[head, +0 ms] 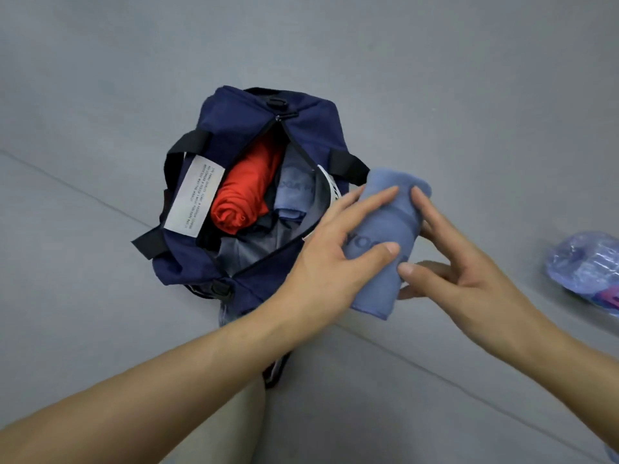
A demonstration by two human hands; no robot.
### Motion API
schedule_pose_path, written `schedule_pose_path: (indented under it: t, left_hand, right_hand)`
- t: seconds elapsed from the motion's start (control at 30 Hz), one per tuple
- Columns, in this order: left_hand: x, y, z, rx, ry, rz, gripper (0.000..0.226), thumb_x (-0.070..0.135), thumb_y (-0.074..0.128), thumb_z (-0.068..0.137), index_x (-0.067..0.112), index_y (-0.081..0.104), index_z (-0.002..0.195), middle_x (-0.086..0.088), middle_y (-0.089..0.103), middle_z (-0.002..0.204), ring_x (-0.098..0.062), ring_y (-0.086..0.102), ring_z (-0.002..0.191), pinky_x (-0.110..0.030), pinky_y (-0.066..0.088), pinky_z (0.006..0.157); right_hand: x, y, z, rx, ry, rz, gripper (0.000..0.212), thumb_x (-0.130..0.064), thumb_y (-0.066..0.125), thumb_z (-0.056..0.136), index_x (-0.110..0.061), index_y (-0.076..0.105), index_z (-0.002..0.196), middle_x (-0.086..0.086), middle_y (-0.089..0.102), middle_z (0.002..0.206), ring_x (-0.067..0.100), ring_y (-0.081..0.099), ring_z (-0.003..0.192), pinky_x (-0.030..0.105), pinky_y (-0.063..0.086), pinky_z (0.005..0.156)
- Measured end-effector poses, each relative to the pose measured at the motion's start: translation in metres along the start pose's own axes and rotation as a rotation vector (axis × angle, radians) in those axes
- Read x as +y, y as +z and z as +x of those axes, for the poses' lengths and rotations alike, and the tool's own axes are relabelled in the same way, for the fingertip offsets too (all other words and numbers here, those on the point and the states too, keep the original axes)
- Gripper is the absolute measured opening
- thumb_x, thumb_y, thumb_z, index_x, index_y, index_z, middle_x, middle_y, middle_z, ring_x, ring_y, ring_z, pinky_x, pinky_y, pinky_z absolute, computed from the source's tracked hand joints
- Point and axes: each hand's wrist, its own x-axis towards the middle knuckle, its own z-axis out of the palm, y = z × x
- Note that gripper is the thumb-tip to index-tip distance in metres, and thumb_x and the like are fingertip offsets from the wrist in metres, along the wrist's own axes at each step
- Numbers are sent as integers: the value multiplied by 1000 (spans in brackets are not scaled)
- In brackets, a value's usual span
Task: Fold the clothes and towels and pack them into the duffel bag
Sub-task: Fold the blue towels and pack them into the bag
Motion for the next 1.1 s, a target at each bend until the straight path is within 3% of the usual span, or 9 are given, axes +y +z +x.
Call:
schedule_pose_path:
  t: [0.07, 0.2, 0.37, 0.53, 0.6, 0.67, 0.83, 1.0, 1.1]
  left_hand:
    - [0, -30, 11, 94, 40, -1, 53, 6, 68, 92, 25, 56, 140, 5, 46, 149, 1, 44, 135, -22, 42, 109]
    - [-25, -94, 38, 338, 9, 14, 57, 22, 68, 89, 33, 53, 142, 9, 49, 147, -10, 50, 133, -42, 42, 112]
    - [-71, -139, 53, 393, -136, 85, 57, 25, 67, 93, 38, 48, 145, 12, 49, 145, -7, 50, 131, -39, 41, 113]
    - [-93, -122, 80, 316, -123, 144, 55, 16, 65, 95, 32, 49, 145, 7, 42, 150, -1, 44, 132, -13, 34, 110]
    - [-103, -112, 92, 284, -115, 178, 56, 15, 67, 93, 31, 50, 144, 4, 41, 151, -3, 41, 134, -1, 26, 104]
    - [-109, -104, 108, 261, -119, 212, 58, 16, 69, 91, 29, 50, 145, 0, 42, 149, -9, 41, 136, -4, 25, 105]
    - [-105, -104, 153, 251, -102, 253, 54, 33, 67, 86, 31, 55, 138, -6, 57, 129, -18, 51, 125, -29, 38, 109]
    - [-136, -100, 146, 128, -79, 643, 64, 45, 49, 98, 33, 26, 156, -13, 30, 158, -32, 40, 137, -42, 39, 110]
    - [-140, -95, 135, 193, -38, 729, 63, 54, 40, 98, 42, 19, 156, -8, 19, 164, -34, 40, 135, -47, 39, 110]
  right_hand:
    - [-17, 9, 24, -15, -39, -88, 75, -17, 61, 96, -62, 27, 145, -14, 65, 124, 19, 72, 93, 31, 55, 91]
    - [-36, 34, 73, 57, -48, -180, 53, -29, 57, 99, -58, 42, 141, -30, 61, 119, -1, 58, 114, 20, 42, 101]
    - [-22, 73, 120, 30, 83, -376, 44, -41, 54, 98, -46, 50, 141, -4, 10, 167, 2, 3, 152, 27, 16, 118]
    - [-7, 91, 140, 98, 158, -534, 65, -48, 43, 102, -23, 22, 158, -6, -6, 167, 17, 11, 153, 31, 24, 117]
    - [-9, 92, 134, 126, 137, -507, 62, -41, 38, 104, -27, 14, 159, -18, -7, 165, 11, 40, 141, 20, 32, 107]
    - [-15, 92, 126, 155, 104, -463, 61, -40, 37, 104, -34, 12, 159, -32, -7, 160, 17, 61, 119, 27, 44, 102]
    - [-36, 92, 121, 190, 121, -375, 61, -36, 42, 102, -45, 13, 156, -34, -2, 160, -5, 58, 63, 28, 44, 86]
    - [-19, 93, 120, 147, 102, -400, 64, -32, 42, 102, -44, 9, 156, -39, -7, 155, 21, 56, 113, 36, 43, 105]
    - [-7, 91, 119, 130, 95, -460, 68, -31, 44, 102, -41, 7, 157, -40, -13, 152, 27, 55, 117, 32, 45, 101]
